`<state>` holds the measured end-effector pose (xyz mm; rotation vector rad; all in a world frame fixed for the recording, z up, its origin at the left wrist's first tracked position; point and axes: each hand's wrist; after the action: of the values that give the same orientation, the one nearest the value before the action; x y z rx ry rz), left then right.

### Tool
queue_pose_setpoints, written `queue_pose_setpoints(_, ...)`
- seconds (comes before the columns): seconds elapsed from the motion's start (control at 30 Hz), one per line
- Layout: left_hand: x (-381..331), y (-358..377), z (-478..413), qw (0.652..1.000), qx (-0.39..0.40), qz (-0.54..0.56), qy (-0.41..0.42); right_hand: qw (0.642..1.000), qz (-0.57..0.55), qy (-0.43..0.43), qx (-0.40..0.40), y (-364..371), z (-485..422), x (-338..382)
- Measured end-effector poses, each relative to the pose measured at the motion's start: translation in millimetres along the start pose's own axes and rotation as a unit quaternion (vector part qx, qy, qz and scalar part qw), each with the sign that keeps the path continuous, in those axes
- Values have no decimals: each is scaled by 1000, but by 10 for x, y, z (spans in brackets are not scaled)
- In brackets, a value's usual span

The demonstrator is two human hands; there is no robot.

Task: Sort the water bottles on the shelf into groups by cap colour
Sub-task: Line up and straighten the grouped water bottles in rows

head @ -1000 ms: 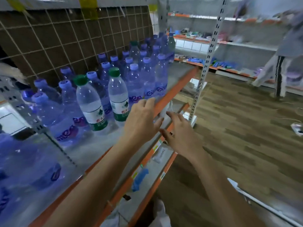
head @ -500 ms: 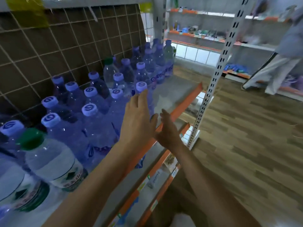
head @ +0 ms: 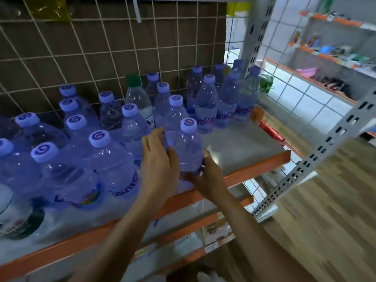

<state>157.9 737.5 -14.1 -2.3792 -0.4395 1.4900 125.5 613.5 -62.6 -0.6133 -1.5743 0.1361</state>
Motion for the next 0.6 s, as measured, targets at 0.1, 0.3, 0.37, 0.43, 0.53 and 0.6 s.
queue_pose_setpoints(0.1, 158, 315, -42, 996, 12, -24, -90, 1000, -28, 11, -5, -366, -148, -208)
queue_pose_setpoints(0.3, 580, 827, -136, 986, -9, -4, -166, 998, -26, 34, -55, -928, -489, -632)
queue_pose_setpoints(0.37, 568, 926, -127, 984, -60, -2, -165, 996, -31, 40, -69, -1092, -620, -734)
queue_pose_setpoints(0.43, 542, 992, -142, 982, -110, 5, -155, 995, -29, 36, -84, -1228, -731, -833)
queue_pose_setpoints(0.53, 562, 1042, -204, 986, -63, -28, -153, 994, -42, 24, -98, -1365, -864, -949)
queue_pose_setpoints(0.6, 598, 1154, -199, 991, -25, -34, -127, 993, -60, 16, -101, -1428, -954, -1007)
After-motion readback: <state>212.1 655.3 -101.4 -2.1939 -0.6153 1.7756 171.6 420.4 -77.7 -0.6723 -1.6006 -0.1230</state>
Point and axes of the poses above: each hand's wrist, its own z-axis away from the middle knuckle, its own y-axis out of the palm, x = y × z, and after that the axes turned 6 degrees about z, right-handed
